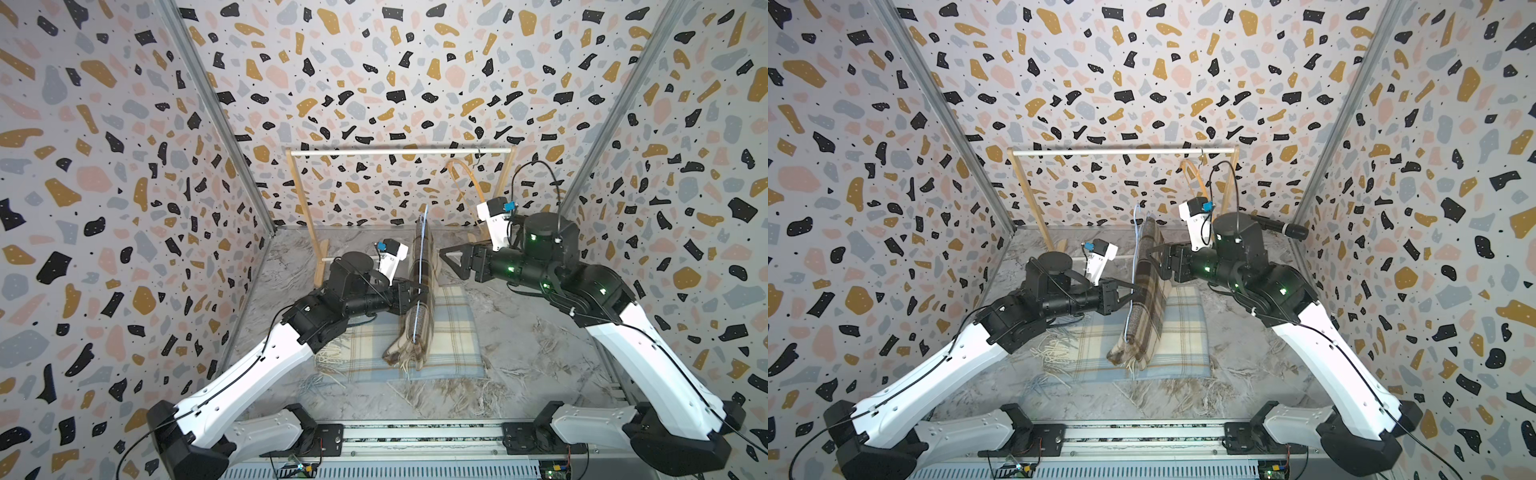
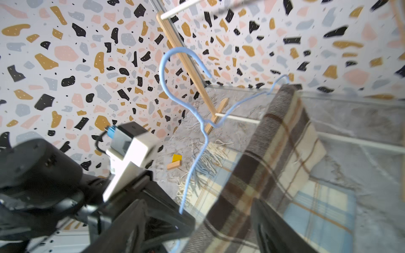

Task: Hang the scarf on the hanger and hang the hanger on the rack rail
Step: Hang the scarf on the hanger, then adjust the scarf at the hanger.

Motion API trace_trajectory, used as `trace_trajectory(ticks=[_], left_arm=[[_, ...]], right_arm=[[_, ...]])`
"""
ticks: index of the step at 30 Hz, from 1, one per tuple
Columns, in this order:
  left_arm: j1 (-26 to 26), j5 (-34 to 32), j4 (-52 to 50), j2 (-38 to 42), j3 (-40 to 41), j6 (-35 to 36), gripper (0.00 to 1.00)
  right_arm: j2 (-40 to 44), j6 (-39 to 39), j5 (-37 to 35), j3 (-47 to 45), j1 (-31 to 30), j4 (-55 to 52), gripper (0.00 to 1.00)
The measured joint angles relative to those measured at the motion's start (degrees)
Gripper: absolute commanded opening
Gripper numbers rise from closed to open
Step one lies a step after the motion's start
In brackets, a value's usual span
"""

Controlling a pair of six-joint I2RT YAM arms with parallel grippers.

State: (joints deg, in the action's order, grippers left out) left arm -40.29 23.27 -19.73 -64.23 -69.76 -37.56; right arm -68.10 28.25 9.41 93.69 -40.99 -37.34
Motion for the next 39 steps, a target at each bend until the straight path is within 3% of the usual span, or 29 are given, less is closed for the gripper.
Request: trace_trajectory(ticks=[5, 14, 23, 30, 35, 39], left_arm=[[6.71, 1.53, -6.34, 0.7, -6.51, -0.59, 0.0], [17.16, 4.79, -15.02, 0.52, -16.92, -0.61, 0.0], [25.33, 8.04, -20.13, -3.08, -24.06, -1.27, 0.0], [26.01, 7.54, -16.15, -3.72, -22.64, -6.8, 0.0], [25.73, 2.64, -10.05, -2.97, -19.74, -13.05, 0.0], [23.45, -2.97, -6.8, -2.97, -19.74, -15.28, 0.0]], right_arm=[[6.71, -4.28, -7.56, -5.7, 0.0, 0.07, 0.99], [14.67, -8.15, -18.18, -14.47, 0.0, -0.63, 1.0], [15.06, -8.61, -20.55, -16.06, 0.0, -0.83, 1.0], [12.22, -7.41, -10.75, -16.96, 0.02, 1.81, 0.9], [9.49, -0.83, 1.66, -25.94, -0.31, 13.94, 0.85], [7.17, 1.84, 5.22, -32.22, -2.75, 21.49, 0.86]])
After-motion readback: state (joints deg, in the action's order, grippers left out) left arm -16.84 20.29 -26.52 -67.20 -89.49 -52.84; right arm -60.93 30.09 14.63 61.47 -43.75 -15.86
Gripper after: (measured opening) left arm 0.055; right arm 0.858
